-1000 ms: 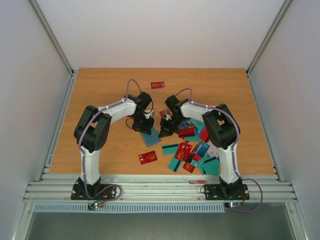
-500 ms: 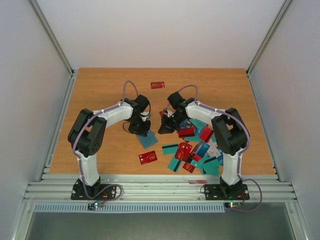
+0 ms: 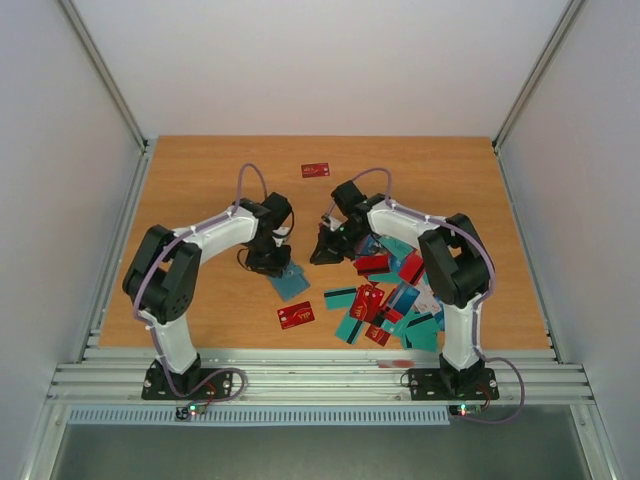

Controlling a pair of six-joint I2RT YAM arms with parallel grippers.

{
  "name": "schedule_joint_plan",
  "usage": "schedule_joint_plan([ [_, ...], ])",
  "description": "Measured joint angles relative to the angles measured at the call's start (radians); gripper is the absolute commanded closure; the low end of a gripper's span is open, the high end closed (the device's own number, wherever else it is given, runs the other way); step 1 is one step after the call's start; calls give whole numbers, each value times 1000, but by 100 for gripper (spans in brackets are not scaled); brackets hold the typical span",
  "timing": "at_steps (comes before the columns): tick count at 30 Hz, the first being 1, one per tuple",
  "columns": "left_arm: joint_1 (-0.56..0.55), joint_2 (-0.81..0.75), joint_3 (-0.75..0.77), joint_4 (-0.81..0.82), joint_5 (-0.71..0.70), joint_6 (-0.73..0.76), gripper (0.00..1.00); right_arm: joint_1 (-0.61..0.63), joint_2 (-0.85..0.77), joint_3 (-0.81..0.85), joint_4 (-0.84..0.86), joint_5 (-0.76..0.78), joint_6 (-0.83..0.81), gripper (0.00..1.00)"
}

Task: Put the credit cards into the card holder

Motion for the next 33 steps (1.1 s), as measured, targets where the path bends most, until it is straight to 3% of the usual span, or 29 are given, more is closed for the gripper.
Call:
schedule_joint_plan([
  [17,3,-184,-111,-45,-29,-14,83,41,79,80,-51,-5,-41,85],
  [19,4,-215,-135,-47,-36,-15,81,41,79,80,-52,-5,-50,74],
  [21,6,-257,-157,-47,-45,-16,77,41,73,80,-51,-6,-64,54],
  [23,11,-320,-173,-46,-55,-16,63,41,48,79,-49,-5,-79,32],
  [24,15,-357,-175,-46,-65,-16,56,41,24,77,-48,0,-88,13],
  [25,19,-397,-176,-43,-72,-17,49,41,-9,76,-48,8,-95,3],
  [27,25,-472,-174,-39,-91,-10,35,41,-99,74,-44,35,-109,1],
  [30,33,-578,-161,-39,-129,-5,5,35,-306,80,-24,103,-143,2],
  [33,37,-645,-126,-40,-169,8,1,31,-472,118,-10,192,-172,2],
])
